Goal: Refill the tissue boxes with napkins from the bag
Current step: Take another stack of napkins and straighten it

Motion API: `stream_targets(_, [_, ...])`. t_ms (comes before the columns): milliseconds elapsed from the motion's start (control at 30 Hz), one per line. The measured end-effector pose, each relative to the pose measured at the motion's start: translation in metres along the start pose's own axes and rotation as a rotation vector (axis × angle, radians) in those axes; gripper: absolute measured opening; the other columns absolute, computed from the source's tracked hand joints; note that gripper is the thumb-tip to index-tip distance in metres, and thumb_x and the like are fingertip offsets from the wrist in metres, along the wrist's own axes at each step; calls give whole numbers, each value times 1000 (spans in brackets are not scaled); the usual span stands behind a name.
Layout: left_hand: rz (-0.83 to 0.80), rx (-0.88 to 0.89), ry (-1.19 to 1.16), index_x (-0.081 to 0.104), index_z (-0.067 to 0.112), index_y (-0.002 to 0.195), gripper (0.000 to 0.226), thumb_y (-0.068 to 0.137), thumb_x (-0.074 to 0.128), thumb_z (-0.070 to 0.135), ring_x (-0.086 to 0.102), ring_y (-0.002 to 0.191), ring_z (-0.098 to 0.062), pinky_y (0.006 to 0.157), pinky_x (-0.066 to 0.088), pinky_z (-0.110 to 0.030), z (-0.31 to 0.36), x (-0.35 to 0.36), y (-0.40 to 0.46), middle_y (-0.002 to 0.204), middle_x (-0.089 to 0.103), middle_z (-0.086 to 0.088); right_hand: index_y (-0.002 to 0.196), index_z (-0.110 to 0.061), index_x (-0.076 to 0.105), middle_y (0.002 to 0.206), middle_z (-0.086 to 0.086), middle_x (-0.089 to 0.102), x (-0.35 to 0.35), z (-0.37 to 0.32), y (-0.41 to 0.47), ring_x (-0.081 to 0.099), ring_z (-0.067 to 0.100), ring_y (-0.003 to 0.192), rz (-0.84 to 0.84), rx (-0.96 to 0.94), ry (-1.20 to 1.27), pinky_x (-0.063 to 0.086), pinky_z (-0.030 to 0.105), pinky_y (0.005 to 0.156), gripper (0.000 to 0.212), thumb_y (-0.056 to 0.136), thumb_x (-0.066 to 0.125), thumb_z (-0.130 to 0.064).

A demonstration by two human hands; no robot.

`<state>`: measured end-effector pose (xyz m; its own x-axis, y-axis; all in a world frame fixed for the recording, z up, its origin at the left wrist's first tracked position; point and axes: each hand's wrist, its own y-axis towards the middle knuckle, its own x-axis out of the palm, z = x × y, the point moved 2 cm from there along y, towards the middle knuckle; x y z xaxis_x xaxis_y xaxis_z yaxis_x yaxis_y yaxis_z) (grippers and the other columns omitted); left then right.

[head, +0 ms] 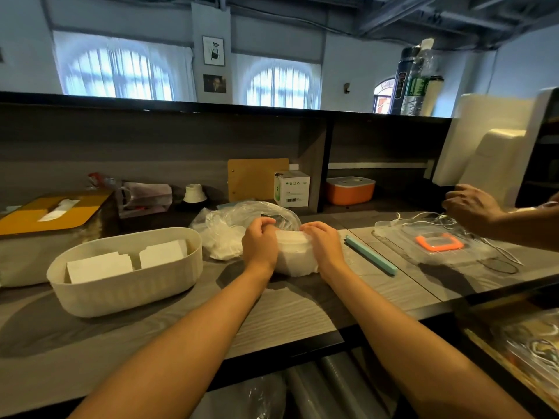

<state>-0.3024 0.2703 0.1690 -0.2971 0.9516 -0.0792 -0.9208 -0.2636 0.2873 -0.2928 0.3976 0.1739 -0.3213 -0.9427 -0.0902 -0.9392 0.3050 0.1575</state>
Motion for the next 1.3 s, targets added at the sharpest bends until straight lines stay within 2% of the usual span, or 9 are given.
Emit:
stream_targets(267, [-34, 210, 264, 66, 0, 67, 49, 102, 50, 30, 59, 62, -22, 58, 45, -36, 4, 0, -3, 65, 65, -13, 75, -18, 62, 79, -2, 60, 1, -6, -7, 56, 12, 76, -6, -5, -35, 44, 27, 66, 34, 101, 46, -33])
stream_targets(367, [79, 194, 223, 64, 2, 64, 50, 102, 52, 32, 56, 58, -18, 56, 44, -33, 8, -15, 4, 62, 62, -9, 93, -20, 65, 88, -1, 64, 5, -13, -13, 61, 15, 84, -148, -55, 15, 48, 26, 69, 30, 101, 44, -41])
stream_targets(467, [180, 105, 179, 59, 10, 66, 44, 102, 51, 34, 53, 61, -8, 53, 39, -21, 8, -30, 14, 65, 58, 0, 116, -30, 53, 108, -3, 61, 11, -11, -18, 63, 13, 96, -404, -95, 73, 55, 26, 71, 17, 99, 52, -30])
stream_targets(533, [210, 53, 152, 59, 11, 73, 39, 102, 51, 35, 53, 66, -8, 54, 37, -19, 8, -35, 17, 72, 59, -1, 131, -28, 45, 122, 2, 58, 13, -4, -15, 60, 21, 110, -494, -89, 61, 58, 33, 74, 42, 93, 62, -19])
stream_targets(667, [85, -58, 111, 62, 8, 71, 48, 99, 53, 45, 62, 76, -21, 70, 49, -37, 1, -30, 18, 75, 66, -6, 128, -19, 52, 122, 7, 60, 12, -1, -7, 57, 26, 117, -355, -51, 68, 54, 40, 93, 48, 86, 61, 3])
stream_targets(933, [-536, -64, 63, 61, 16, 118, 28, 91, 69, 22, 66, 98, -17, 83, 57, -34, 14, -5, -2, 107, 68, 0, 116, -17, 61, 119, 15, 64, -8, 5, -1, 63, 33, 109, -75, 20, 367, 52, 57, 93, 26, 91, 65, -15])
stream_targets(1067, [-518, -254, -35, 50, 17, 123, 33, 93, 64, 22, 59, 89, -13, 71, 51, -30, 15, 6, -9, 106, 61, 2, 131, -15, 53, 114, 11, 63, -3, -2, -7, 63, 29, 103, -103, 133, 396, 53, 50, 92, 38, 99, 51, -36])
stream_targets(1200, [-473, -309, 30, 42, 21, 132, 43, 97, 54, 45, 56, 113, -24, 90, 48, -37, 11, 17, -14, 123, 53, 4, 147, -16, 39, 142, 8, 49, 3, -6, -6, 47, 26, 129, -120, 159, 345, 38, 39, 105, 58, 101, 38, -51])
stream_targets(1300, [-341, -238, 12, 48, 15, 138, 48, 99, 52, 42, 58, 111, -22, 93, 52, -38, 3, 17, -6, 129, 59, -1, 133, -18, 52, 105, -1, 66, 5, -4, -4, 64, 17, 95, -207, 155, 384, 52, 32, 81, 51, 101, 32, -52])
